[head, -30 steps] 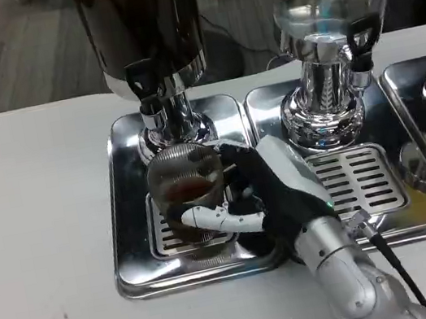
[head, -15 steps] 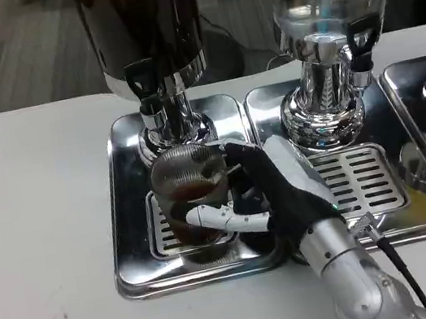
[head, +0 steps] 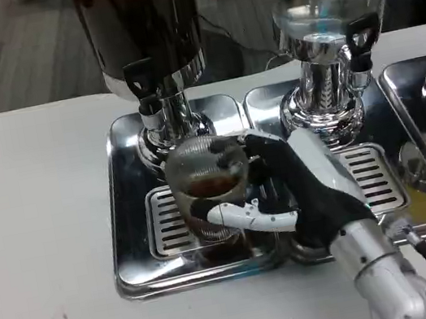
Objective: Grasp the cup under the faucet to collect the drink, then remove the cup.
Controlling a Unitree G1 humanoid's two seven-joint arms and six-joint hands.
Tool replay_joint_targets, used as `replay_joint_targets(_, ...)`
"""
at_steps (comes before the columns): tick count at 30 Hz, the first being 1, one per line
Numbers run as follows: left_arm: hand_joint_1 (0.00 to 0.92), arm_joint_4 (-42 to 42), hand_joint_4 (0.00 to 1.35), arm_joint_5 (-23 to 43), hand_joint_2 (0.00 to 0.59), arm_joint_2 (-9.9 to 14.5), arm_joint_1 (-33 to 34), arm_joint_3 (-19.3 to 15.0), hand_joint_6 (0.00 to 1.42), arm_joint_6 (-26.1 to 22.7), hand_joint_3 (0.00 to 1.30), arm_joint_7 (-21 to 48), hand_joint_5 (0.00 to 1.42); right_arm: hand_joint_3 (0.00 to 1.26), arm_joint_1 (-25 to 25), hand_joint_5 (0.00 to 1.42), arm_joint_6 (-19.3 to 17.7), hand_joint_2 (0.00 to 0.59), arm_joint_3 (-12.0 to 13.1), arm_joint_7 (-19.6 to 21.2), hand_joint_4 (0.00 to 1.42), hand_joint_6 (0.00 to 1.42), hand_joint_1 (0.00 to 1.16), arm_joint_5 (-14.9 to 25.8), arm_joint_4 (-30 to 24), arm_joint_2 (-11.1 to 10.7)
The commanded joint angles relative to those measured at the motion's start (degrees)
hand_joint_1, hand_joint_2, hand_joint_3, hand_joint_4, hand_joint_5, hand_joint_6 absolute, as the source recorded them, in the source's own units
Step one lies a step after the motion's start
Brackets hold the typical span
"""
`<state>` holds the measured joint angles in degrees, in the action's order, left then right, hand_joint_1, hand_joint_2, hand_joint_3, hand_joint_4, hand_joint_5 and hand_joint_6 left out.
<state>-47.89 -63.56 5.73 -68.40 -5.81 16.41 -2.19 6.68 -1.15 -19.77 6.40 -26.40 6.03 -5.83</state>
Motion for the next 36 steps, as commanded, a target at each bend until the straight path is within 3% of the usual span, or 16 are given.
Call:
replay_joint_targets(1, 0.019, 0.4, 0.22, -0.8, 0.128, 0.1, 0.9, 0.7, 0.52, -0.9, 0.26, 1.5, 0.29, 0.39, -2.0, 0.49, -2.9, 0.161, 1.4, -1.1, 0.43, 0.48, 0.54, 1.5, -4.6, -1.4)
replay_joint_targets(8, 0.019, 0.9, 0.22, -2.2, 0.128, -0.3, 3.5, 2.7, 0.52, -2.4, 0.26, 2.0, 0.29, 0.39, -9.2, 0.49, -7.2, 0.159, 4.6, -3.4, 0.43, 0.46, 0.55, 3.7, -10.7, -6.6)
replay_joint_targets(17, 0.019, 1.0, 0.21, -3.3, 0.129, -0.2, 6.3, 4.7, 0.52, -4.6, 0.25, 3.5, 0.29, 0.39, -18.0, 0.49, -14.0, 0.153, 9.1, -5.4, 0.43, 0.46, 0.57, 7.1, -14.0, -11.3)
replay_joint_targets(28, 0.019, 0.8, 0.21, -5.3, 0.129, 0.0, 9.0, 7.2, 0.52, -7.2, 0.24, 5.4, 0.29, 0.39, -24.7, 0.49, -22.5, 0.155, 14.9, -6.5, 0.43, 0.46, 0.58, 10.4, -11.3, -14.3)
replay_joint_targets(36, 0.019, 0.2, 0.2, -6.6, 0.129, 0.0, 9.8, 8.7, 0.52, -8.4, 0.24, 6.3, 0.29, 0.39, -27.6, 0.48, -27.6, 0.151, 17.8, -7.3, 0.43, 0.45, 0.58, 12.2, -9.1, -15.3)
